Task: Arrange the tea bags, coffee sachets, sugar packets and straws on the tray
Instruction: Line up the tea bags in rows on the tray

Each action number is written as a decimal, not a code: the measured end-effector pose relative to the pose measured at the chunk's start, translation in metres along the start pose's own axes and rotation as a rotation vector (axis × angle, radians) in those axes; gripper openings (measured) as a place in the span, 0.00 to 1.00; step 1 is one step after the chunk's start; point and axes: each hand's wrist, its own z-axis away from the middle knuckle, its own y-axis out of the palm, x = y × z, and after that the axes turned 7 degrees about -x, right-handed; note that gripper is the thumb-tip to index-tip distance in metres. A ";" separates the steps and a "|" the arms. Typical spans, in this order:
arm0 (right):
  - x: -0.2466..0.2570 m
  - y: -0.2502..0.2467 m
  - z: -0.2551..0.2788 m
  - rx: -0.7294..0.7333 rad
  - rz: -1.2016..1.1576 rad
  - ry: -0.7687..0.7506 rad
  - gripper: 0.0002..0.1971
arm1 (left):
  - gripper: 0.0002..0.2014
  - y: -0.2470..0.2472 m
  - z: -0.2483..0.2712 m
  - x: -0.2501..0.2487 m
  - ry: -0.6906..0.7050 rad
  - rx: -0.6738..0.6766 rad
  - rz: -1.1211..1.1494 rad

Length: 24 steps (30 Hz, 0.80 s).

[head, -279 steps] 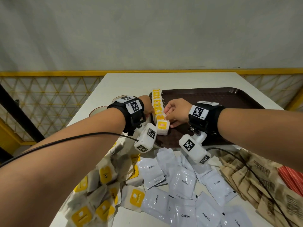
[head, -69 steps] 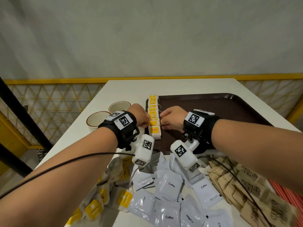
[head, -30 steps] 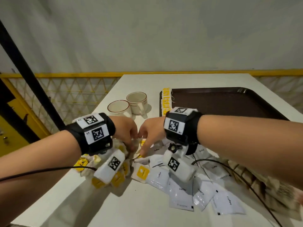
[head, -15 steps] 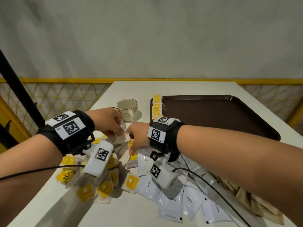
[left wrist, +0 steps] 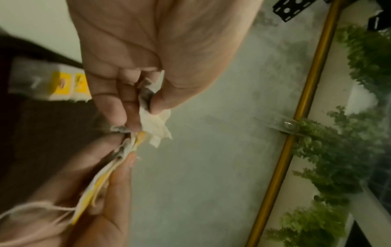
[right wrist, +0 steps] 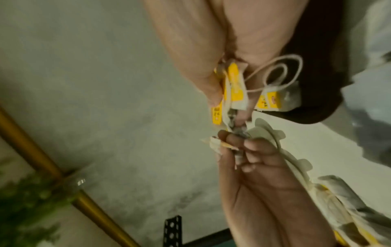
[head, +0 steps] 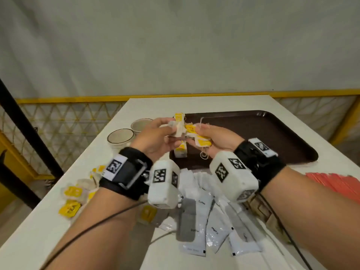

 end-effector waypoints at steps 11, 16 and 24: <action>-0.022 -0.037 0.033 -0.030 -0.242 0.075 0.10 | 0.26 0.018 0.004 0.046 -0.154 0.152 0.160; -0.024 -0.041 0.043 -0.080 -0.107 -0.005 0.12 | 0.31 0.013 0.017 0.049 -0.090 0.212 0.090; -0.016 -0.046 0.055 -0.059 0.223 -0.075 0.10 | 0.22 0.004 0.017 0.044 -0.015 0.286 0.061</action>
